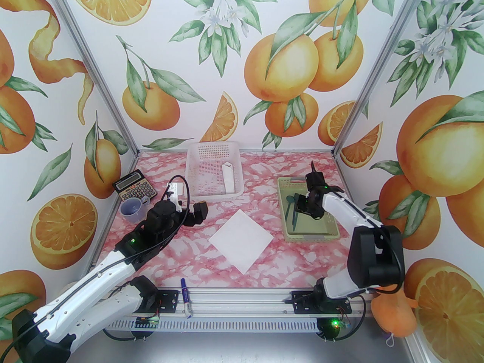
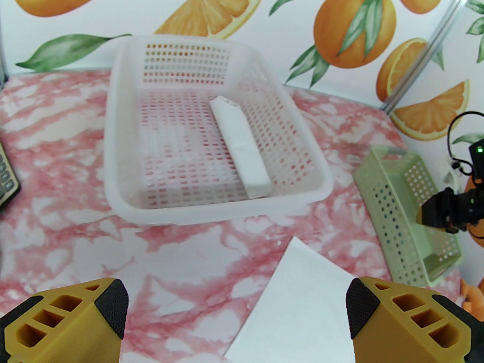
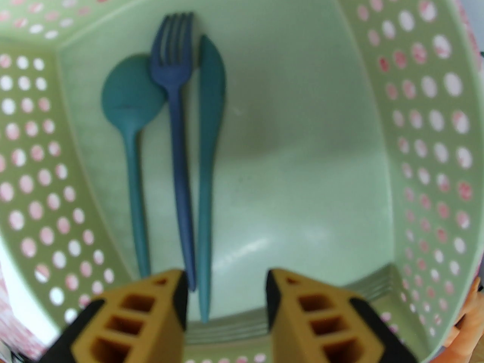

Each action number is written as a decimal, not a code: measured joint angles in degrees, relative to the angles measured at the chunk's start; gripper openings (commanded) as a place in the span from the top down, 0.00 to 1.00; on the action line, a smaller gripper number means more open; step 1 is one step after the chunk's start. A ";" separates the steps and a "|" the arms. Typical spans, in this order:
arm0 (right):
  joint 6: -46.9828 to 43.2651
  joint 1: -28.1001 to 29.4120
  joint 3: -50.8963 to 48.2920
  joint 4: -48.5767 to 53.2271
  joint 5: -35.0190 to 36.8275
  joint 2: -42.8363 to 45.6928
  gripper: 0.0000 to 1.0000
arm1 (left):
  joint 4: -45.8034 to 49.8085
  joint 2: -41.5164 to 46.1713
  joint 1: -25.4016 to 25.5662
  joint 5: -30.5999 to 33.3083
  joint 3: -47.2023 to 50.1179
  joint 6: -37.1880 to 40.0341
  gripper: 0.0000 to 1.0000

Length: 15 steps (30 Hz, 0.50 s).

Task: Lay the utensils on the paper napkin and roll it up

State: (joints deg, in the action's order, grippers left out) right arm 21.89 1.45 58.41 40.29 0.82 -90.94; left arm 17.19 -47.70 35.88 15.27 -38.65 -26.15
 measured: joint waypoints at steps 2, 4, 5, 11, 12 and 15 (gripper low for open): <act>0.39 0.00 -0.11 -0.87 -0.24 -1.51 0.61 | 0.37 0.00 -0.09 0.26 0.11 0.48 0.00; 0.70 0.00 -0.13 -1.49 -0.52 -2.29 0.61 | 0.81 -0.02 -0.13 0.44 0.33 0.90 0.00; 0.81 0.00 -0.13 -1.68 -0.70 -2.75 0.61 | 1.09 -0.02 -0.13 0.46 0.37 0.98 0.00; 1.29 0.00 0.17 -3.21 -1.49 -5.66 0.64 | 1.38 -1.05 -0.13 0.81 0.59 1.22 0.00; 1.29 0.00 0.22 -3.69 -1.70 -6.88 0.64 | 1.53 -1.49 -0.13 0.83 0.59 1.22 0.00; 1.27 0.00 0.22 -4.15 -2.03 -9.38 0.64 | 2.01 -2.25 -0.13 0.81 0.61 1.25 0.00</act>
State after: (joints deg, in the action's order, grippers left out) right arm 23.16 1.45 58.63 36.14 -1.21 -100.31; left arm 19.20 -49.95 35.75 16.08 -38.04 -24.91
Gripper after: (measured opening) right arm 0.362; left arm 0.999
